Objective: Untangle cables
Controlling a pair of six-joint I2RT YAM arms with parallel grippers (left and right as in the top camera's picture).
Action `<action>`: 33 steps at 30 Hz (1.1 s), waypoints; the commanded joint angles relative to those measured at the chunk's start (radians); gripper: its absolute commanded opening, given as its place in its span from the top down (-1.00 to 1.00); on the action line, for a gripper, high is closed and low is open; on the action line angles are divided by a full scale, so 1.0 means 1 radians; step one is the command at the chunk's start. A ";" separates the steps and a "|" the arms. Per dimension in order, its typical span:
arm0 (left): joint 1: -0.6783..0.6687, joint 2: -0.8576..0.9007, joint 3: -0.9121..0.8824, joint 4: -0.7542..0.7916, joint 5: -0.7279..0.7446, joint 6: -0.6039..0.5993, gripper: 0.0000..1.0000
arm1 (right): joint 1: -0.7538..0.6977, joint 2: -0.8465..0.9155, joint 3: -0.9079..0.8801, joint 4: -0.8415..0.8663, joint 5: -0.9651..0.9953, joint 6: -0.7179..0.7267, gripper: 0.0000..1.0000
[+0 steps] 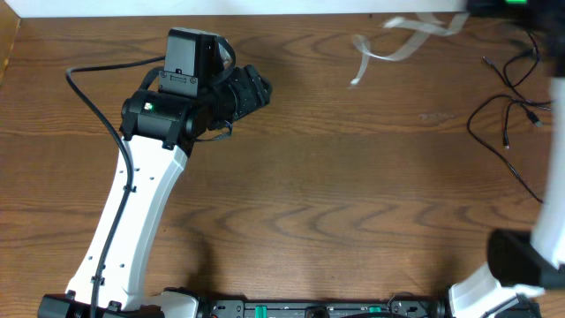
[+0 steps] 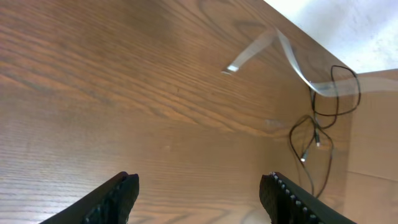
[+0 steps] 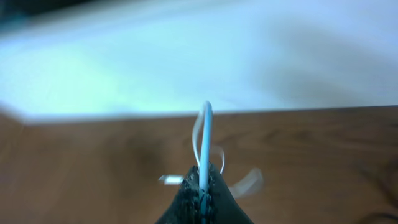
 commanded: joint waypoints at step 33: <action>-0.002 0.001 0.002 -0.001 -0.055 0.029 -0.36 | -0.811 0.125 0.013 -0.021 -0.051 0.132 0.98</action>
